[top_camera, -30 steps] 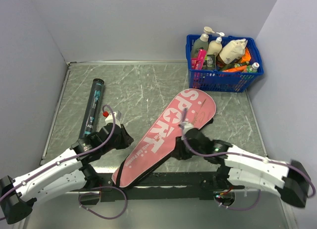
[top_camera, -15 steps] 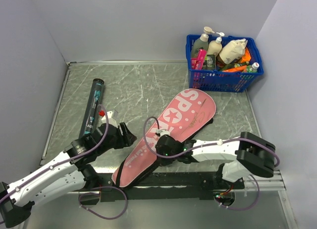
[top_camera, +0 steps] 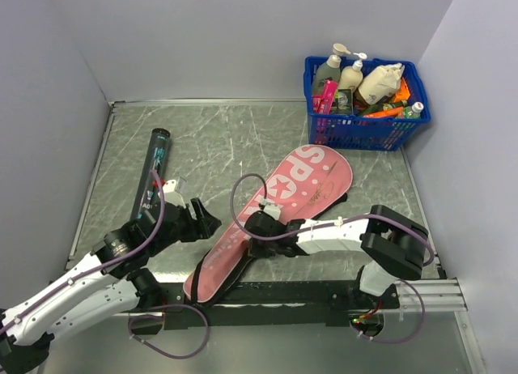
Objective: Pack up the badminton gear
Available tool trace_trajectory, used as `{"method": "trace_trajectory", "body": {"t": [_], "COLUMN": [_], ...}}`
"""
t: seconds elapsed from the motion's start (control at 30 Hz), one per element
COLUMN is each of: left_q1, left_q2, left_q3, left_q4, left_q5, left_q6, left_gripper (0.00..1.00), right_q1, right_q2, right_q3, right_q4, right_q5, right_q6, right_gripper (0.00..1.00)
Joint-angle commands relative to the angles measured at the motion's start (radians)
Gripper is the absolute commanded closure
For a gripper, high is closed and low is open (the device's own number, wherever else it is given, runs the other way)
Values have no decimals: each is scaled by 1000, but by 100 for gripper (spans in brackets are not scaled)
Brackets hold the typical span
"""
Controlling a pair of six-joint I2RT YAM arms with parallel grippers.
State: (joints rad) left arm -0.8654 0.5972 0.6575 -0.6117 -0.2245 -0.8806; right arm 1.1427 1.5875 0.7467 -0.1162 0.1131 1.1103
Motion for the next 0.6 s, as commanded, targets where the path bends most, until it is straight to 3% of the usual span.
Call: {"method": "trace_trajectory", "body": {"t": [0.0,0.5,0.57], "left_q1": [-1,-3,-3], "left_q2": [-20,6,6], "left_q3": [14,16,24], "left_q4": [-2,6,-2], "left_q5": [4,5,4], "left_q6": [12,11,12], "left_gripper": [27,27,27], "right_q1": [-98,-202,-202], "right_q2": [23,118,121], "right_q3": [-7,126,137], "right_q4": [81,101,105], "right_q5": [233,191,183], "right_q6": [86,83,74], "right_gripper": [99,99,96]}}
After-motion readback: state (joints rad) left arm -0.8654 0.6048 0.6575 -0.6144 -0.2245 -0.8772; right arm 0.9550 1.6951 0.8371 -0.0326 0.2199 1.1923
